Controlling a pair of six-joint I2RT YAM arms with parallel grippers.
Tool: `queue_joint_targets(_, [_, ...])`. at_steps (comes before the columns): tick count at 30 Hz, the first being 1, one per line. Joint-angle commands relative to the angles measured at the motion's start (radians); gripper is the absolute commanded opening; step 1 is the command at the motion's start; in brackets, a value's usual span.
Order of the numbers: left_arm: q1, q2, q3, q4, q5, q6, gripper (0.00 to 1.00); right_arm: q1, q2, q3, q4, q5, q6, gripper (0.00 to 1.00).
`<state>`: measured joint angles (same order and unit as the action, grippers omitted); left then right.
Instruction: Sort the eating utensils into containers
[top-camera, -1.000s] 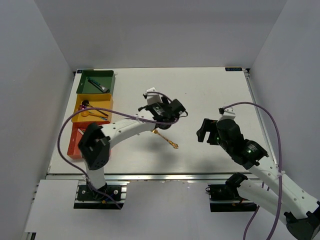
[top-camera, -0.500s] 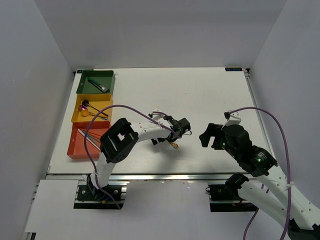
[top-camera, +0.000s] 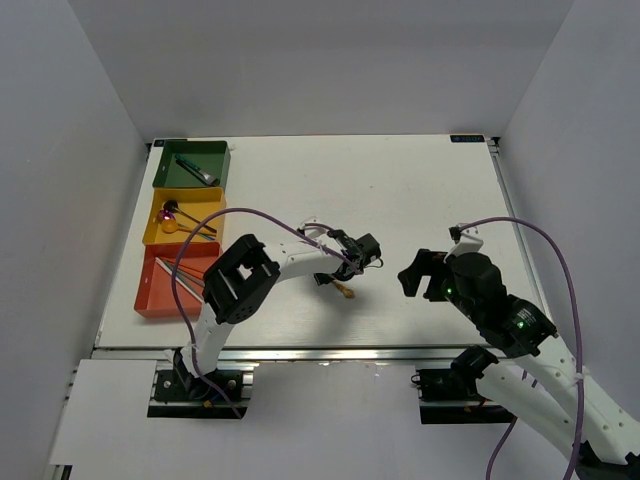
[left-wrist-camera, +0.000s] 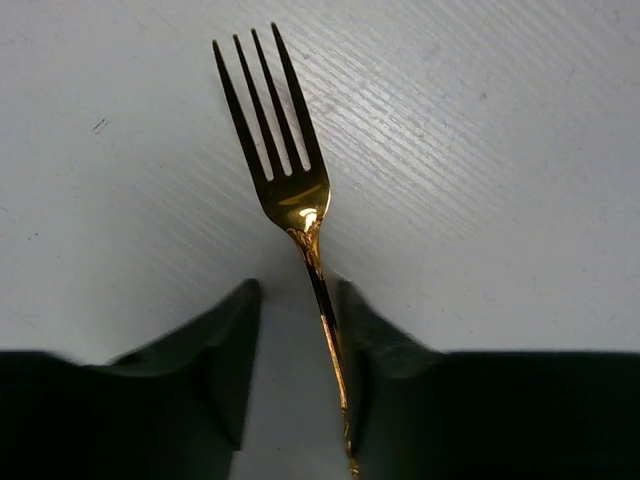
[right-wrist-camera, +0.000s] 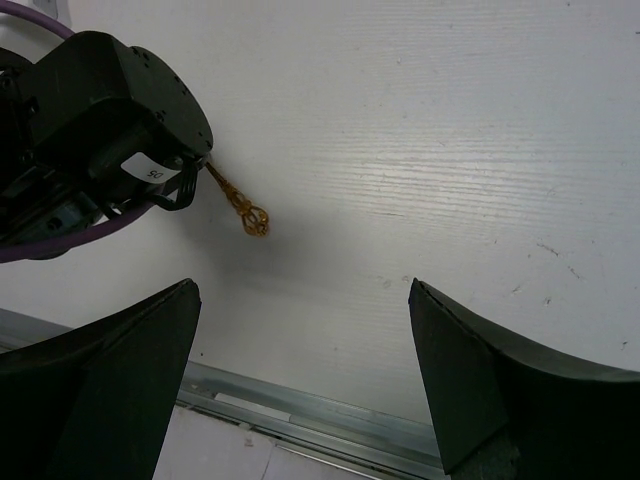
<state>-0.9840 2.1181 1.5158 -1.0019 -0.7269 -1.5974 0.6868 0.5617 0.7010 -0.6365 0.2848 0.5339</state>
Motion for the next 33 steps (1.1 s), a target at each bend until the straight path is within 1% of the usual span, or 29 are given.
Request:
queue_joint_targets(1, [0.010, 0.016, -0.029, 0.026, 0.086, -0.019, 0.34, -0.003, -0.023, -0.011, 0.041, 0.004, -0.018, 0.89])
queue_joint_targets(3, [0.016, 0.011, -0.074, 0.087, 0.138, -0.001, 0.24, -0.001, -0.031, -0.011, 0.040, 0.004, -0.018, 0.89])
queue_joint_targets(4, [0.018, 0.008, -0.086, 0.114, 0.147, 0.002, 0.04, -0.003, -0.034, -0.011, 0.038, 0.004, -0.018, 0.89])
queue_joint_targets(5, [0.018, 0.009, -0.098, 0.117, 0.153, 0.002, 0.00, -0.003, -0.039, -0.011, 0.038, 0.005, -0.018, 0.89])
queue_joint_targets(8, [0.021, -0.001, -0.101, 0.106, 0.138, 0.007, 0.00, -0.003, -0.052, -0.012, 0.040, 0.005, -0.018, 0.89])
queue_joint_targets(10, [0.021, -0.026, -0.097, 0.085, 0.097, 0.020, 0.00, -0.003, -0.059, -0.012, 0.040, 0.007, -0.018, 0.89])
queue_joint_targets(13, [0.021, -0.128, -0.101, 0.080, -0.008, 0.065, 0.00, -0.003, -0.074, -0.009, 0.037, 0.014, -0.012, 0.89])
queue_joint_targets(14, [0.021, -0.214, -0.112, 0.094, -0.075, 0.086, 0.00, -0.003, -0.083, -0.009, 0.038, 0.017, -0.012, 0.89])
queue_joint_targets(16, [0.030, -0.308, -0.158, 0.153, -0.132, 0.163, 0.00, -0.003, -0.095, -0.012, 0.041, 0.019, -0.011, 0.89])
queue_joint_targets(17, [0.066, -0.355, -0.175, 0.176, -0.146, 0.194, 0.00, -0.003, -0.100, -0.012, 0.043, 0.019, -0.011, 0.89])
queue_joint_targets(18, [0.099, -0.438, -0.189, 0.202, -0.143, 0.230, 0.00, -0.003, -0.106, -0.014, 0.047, 0.019, -0.009, 0.89])
queue_joint_targets(19, [0.146, -0.472, -0.203, 0.248, -0.096, 0.269, 0.00, -0.003, -0.109, -0.014, 0.046, 0.020, -0.009, 0.89])
queue_joint_targets(20, [0.244, -0.503, -0.219, 0.270, -0.071, 0.356, 0.00, -0.001, -0.108, -0.014, 0.046, 0.022, -0.009, 0.89])
queue_joint_targets(21, [0.289, -0.551, -0.220, 0.314, -0.068, 0.458, 0.00, -0.003, -0.105, -0.014, 0.046, 0.022, -0.009, 0.89])
queue_joint_targets(22, [0.329, -0.569, -0.214, 0.331, -0.086, 0.514, 0.00, -0.003, -0.103, -0.012, 0.047, 0.021, -0.009, 0.89])
queue_joint_targets(23, [0.405, -0.578, -0.180, 0.342, -0.100, 0.563, 0.00, -0.003, -0.099, -0.012, 0.049, 0.019, -0.009, 0.89])
queue_joint_targets(24, [0.450, -0.578, -0.157, 0.359, -0.100, 0.612, 0.00, -0.003, -0.091, -0.012, 0.050, 0.017, -0.011, 0.89])
queue_joint_targets(25, [0.499, -0.564, -0.135, 0.417, -0.092, 0.711, 0.00, -0.003, -0.088, -0.014, 0.058, 0.016, -0.011, 0.89])
queue_joint_targets(26, [0.593, -0.546, -0.096, 0.449, -0.059, 0.750, 0.00, -0.003, -0.083, -0.017, 0.063, 0.011, -0.011, 0.89])
queue_joint_targets(27, [0.637, -0.522, -0.071, 0.485, -0.037, 0.792, 0.00, -0.001, -0.074, -0.020, 0.070, 0.005, -0.011, 0.89])
queue_joint_targets(28, [0.677, -0.454, -0.040, 0.532, -0.023, 0.859, 0.00, -0.003, -0.069, -0.023, 0.087, 0.001, -0.011, 0.89])
queue_joint_targets(29, [0.743, -0.413, 0.040, 0.543, -0.017, 0.884, 0.00, -0.001, -0.059, -0.031, 0.095, -0.015, -0.011, 0.89])
queue_joint_targets(31, [0.797, -0.333, 0.121, 0.595, 0.001, 0.960, 0.00, -0.001, -0.049, -0.040, 0.112, -0.025, -0.014, 0.89])
queue_joint_targets(32, [0.847, -0.266, 0.159, 0.618, 0.018, 0.985, 0.00, -0.003, -0.043, -0.044, 0.126, -0.032, -0.014, 0.89])
queue_joint_targets(33, [0.867, -0.235, 0.222, 0.646, 0.044, 1.011, 0.00, -0.003, -0.031, -0.054, 0.132, -0.041, -0.014, 0.89])
